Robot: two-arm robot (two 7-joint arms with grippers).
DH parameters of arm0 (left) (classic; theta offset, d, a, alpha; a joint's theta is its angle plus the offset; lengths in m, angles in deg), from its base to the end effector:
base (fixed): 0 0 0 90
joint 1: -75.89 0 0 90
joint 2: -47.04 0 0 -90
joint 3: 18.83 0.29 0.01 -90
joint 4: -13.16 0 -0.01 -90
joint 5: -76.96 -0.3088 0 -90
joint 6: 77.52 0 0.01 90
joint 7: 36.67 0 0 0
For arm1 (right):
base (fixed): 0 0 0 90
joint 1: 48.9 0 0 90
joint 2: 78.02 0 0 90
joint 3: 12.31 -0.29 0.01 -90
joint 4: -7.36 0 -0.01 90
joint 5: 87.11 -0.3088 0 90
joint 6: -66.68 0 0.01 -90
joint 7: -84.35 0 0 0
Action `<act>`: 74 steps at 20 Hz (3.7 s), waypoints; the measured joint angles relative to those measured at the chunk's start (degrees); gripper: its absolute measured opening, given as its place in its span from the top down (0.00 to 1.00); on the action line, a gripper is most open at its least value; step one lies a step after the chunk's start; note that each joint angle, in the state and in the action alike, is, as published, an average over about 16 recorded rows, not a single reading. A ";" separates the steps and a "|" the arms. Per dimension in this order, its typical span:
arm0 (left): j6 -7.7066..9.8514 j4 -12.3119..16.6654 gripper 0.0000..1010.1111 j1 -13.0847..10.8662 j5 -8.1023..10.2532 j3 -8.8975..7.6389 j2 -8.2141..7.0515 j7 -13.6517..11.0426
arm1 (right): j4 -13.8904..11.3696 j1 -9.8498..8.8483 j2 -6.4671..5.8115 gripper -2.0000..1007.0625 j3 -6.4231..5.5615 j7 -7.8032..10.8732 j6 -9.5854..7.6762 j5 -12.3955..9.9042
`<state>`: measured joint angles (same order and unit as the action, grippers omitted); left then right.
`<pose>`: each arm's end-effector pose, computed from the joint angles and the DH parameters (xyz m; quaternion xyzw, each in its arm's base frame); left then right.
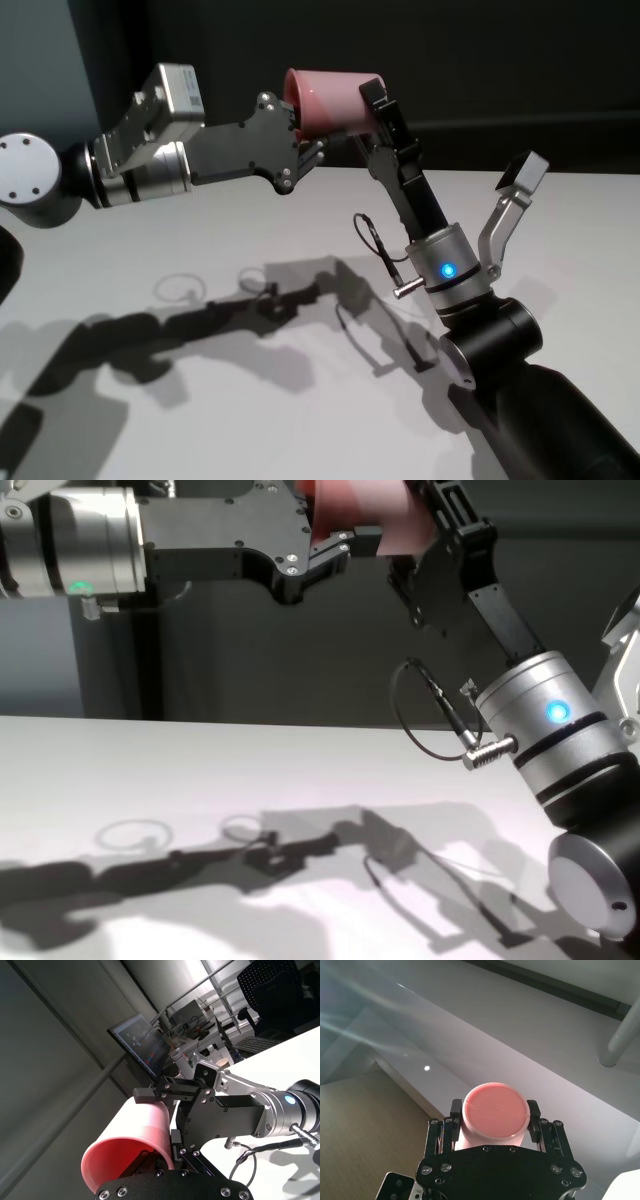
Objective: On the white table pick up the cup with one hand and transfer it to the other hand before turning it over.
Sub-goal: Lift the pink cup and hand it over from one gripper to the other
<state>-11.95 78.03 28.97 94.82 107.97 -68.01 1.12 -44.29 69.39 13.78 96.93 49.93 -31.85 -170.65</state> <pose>0.4905 0.0230 -0.1772 0.0671 -0.2954 0.1248 0.9448 0.4440 0.1005 -0.3207 0.4986 0.3838 -0.1337 0.7657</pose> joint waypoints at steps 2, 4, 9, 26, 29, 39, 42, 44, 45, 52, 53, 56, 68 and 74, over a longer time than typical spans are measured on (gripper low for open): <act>0.00 0.00 0.96 0.00 0.00 0.00 0.00 0.00 | 0.00 0.00 0.00 0.26 0.00 0.00 0.00 0.01; 0.00 0.00 0.96 0.00 0.00 0.00 0.00 0.00 | 0.00 0.00 0.00 0.26 0.00 0.00 0.00 0.01; 0.00 0.00 0.96 0.00 0.00 0.00 0.00 0.00 | 0.00 0.00 0.00 0.26 0.00 0.00 0.00 0.03; -0.05 0.04 0.87 0.01 0.02 0.00 0.03 -0.01 | 0.03 -0.01 0.00 0.26 0.00 -0.08 -0.01 0.07; -0.07 0.06 0.80 0.01 0.03 -0.01 0.04 -0.02 | 0.04 -0.01 0.00 0.26 0.00 -0.11 -0.01 0.08; -0.10 0.09 0.44 0.01 0.04 0.00 0.05 -0.03 | 0.05 -0.01 0.00 0.26 0.01 -0.13 -0.01 0.09; -0.10 0.08 0.32 0.01 0.04 0.00 0.04 -0.03 | 0.02 -0.01 -0.01 0.26 0.03 -0.10 0.00 0.06; -0.10 0.08 0.25 0.01 0.03 0.00 0.03 -0.02 | -0.04 -0.02 -0.06 0.26 0.08 -0.08 0.01 -0.02; -0.10 0.08 0.21 0.01 0.03 0.00 0.03 -0.02 | -0.10 -0.03 -0.10 0.26 0.11 -0.07 0.02 -0.07; -0.08 0.05 0.05 0.01 0.02 0.00 0.01 -0.01 | -0.77 -0.24 -0.57 0.26 0.48 -0.10 0.15 -0.70; -0.08 0.04 0.04 0.01 0.02 0.00 0.01 -0.01 | -0.91 -0.29 -0.66 0.26 0.55 -0.12 0.19 -0.82; -0.08 0.03 0.02 0.01 0.01 0.00 0.01 0.00 | -1.44 -0.49 -1.02 0.26 0.78 -0.22 0.31 -1.26; -0.04 0.00 0.01 0.01 0.01 0.00 0.00 0.00 | -4.59 -1.84 -3.20 0.26 1.17 -1.10 1.25 -3.25; -0.02 -0.01 0.01 0.01 0.01 0.00 0.00 0.00 | -6.14 -2.59 -4.53 0.26 0.99 -1.49 1.97 -4.31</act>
<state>-11.97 78.02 28.98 94.83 107.98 -68.01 1.12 -50.43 66.80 9.25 97.93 48.44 -29.88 -174.96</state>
